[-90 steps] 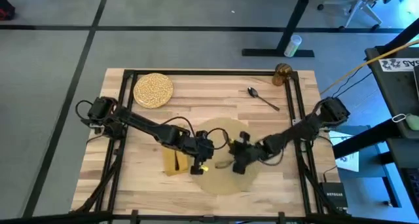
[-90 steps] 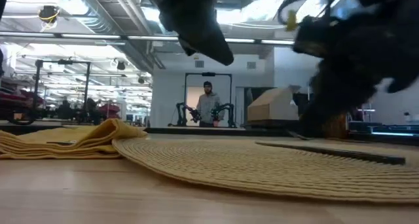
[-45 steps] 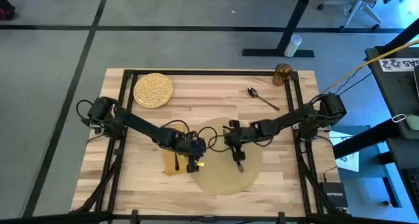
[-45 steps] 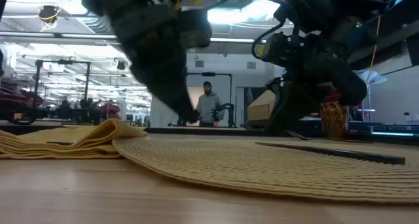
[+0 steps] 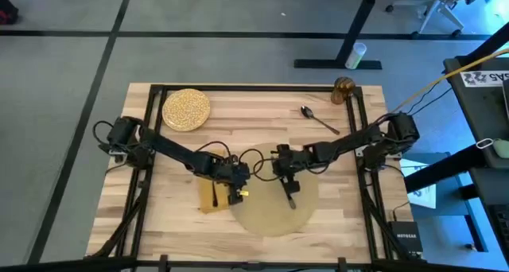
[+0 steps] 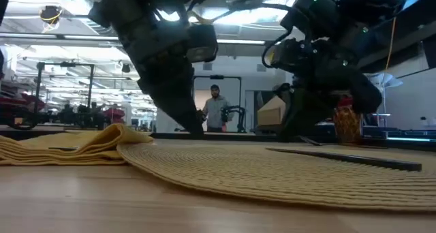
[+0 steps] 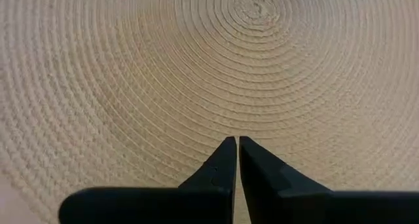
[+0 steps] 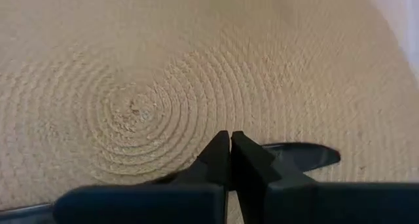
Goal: Set table place
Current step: Put the black table knife on the right of the yellow placemat
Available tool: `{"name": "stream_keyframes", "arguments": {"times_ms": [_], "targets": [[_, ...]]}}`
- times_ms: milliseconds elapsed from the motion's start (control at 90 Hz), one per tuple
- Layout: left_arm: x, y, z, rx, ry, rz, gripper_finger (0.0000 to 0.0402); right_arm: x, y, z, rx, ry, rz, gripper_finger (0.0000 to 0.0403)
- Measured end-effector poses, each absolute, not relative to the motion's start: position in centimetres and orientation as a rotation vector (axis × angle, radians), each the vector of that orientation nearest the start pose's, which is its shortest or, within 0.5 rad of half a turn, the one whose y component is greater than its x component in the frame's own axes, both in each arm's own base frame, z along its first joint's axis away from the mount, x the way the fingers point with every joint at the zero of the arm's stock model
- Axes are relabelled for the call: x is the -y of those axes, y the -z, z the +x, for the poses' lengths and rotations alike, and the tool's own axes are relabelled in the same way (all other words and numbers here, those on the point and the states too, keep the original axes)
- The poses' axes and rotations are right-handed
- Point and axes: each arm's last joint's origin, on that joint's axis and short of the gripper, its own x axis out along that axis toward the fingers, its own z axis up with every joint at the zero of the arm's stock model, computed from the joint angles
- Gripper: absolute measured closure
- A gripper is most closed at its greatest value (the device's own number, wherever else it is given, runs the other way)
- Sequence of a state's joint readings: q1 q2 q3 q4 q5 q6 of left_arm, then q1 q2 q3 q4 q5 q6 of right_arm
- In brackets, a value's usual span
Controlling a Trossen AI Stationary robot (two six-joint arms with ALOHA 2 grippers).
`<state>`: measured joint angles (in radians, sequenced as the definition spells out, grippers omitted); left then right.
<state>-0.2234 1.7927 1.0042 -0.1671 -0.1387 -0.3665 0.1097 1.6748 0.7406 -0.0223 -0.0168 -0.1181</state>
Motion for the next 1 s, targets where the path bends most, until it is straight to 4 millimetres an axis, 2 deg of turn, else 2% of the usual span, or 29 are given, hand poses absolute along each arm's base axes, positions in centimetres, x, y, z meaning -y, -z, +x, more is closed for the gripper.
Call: {"name": "stream_keyframes", "arguments": {"times_ms": [478, 711, 1000], "targets": [[7.0, -15.1, 34.2, -0.938, -0.099, -0.163, 0.04, -3.1, -12.0, 29.2, -1.007, -0.185, -0.161, 0.0403], [6.8, -13.9, 33.4, -0.945, -0.122, -0.196, 0.04, -3.1, -12.0, 29.2, -1.008, -0.179, -0.162, 0.0403], [6.8, -13.7, 33.3, -0.948, -0.127, -0.204, 0.04, -3.0, -12.6, 28.7, -1.025, -0.167, -0.164, 0.0403]]}}
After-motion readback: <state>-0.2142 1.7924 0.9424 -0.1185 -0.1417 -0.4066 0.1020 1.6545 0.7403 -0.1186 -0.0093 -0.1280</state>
